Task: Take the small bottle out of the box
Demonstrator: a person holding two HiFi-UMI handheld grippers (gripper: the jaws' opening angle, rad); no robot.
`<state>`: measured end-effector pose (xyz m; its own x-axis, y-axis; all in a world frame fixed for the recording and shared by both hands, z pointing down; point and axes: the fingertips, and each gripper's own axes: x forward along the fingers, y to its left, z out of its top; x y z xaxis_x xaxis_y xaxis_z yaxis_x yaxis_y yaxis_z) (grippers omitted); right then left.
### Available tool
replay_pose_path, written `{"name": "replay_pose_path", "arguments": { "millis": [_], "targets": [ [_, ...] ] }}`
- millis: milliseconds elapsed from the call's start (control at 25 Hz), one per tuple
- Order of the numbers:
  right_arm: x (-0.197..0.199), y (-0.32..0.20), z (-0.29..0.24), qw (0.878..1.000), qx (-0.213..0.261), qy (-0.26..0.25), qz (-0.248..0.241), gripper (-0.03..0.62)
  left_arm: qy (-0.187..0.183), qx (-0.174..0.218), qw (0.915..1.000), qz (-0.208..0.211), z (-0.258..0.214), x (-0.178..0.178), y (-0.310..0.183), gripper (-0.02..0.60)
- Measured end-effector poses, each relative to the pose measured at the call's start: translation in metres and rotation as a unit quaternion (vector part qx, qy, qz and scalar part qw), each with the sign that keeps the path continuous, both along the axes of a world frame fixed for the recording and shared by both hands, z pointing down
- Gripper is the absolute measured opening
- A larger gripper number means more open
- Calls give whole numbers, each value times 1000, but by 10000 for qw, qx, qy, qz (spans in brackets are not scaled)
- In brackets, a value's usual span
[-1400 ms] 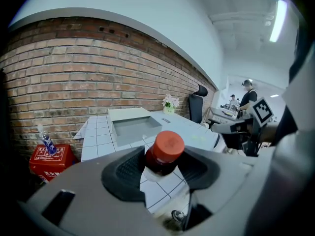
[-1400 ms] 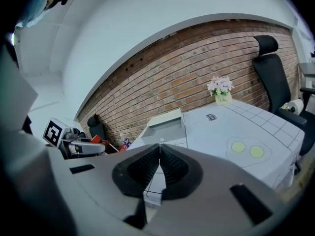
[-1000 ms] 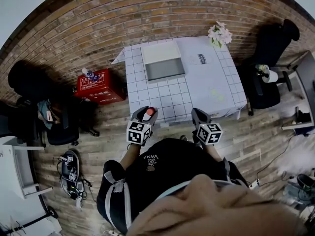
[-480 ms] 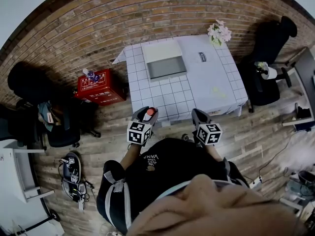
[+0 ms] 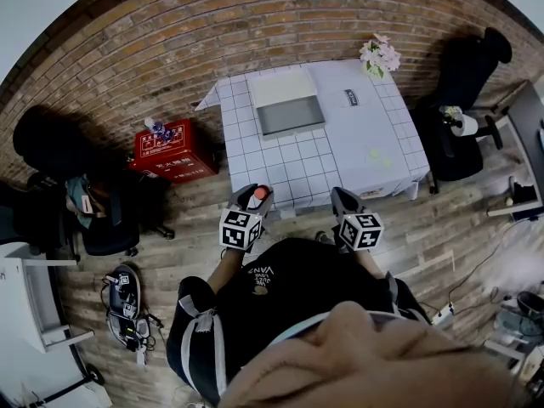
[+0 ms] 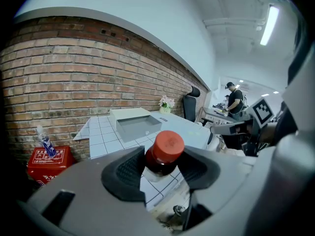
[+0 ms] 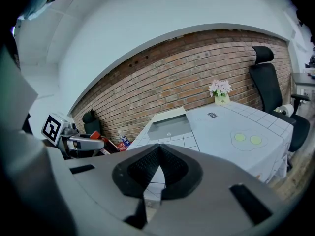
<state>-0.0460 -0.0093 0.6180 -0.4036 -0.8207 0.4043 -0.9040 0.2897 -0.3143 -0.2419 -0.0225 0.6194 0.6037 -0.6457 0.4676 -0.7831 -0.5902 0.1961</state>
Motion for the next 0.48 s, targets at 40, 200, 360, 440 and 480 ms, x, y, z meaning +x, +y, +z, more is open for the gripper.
{"name": "replay_pose_path", "arguments": {
  "millis": [40, 200, 360, 440, 480],
  "targets": [
    [0, 1, 0, 10000, 0, 9, 11, 2, 3, 7, 10000, 11, 0, 0, 0, 209],
    [-2, 3, 0, 10000, 6, 24, 52, 2, 9, 10, 10000, 52, 1, -2, 1, 209],
    [-5, 5, 2, 10000, 2, 34, 90, 2, 4, 32, 10000, 79, 1, -5, 1, 209],
    [-6, 6, 3, 9999, -5, 42, 102, 2, 10, 34, 10000, 86, 1, -6, 2, 209],
    [-7, 7, 3, 9999, -10, 46, 107, 2, 15, 34, 10000, 88, 2, -7, 2, 209]
  ]
}}
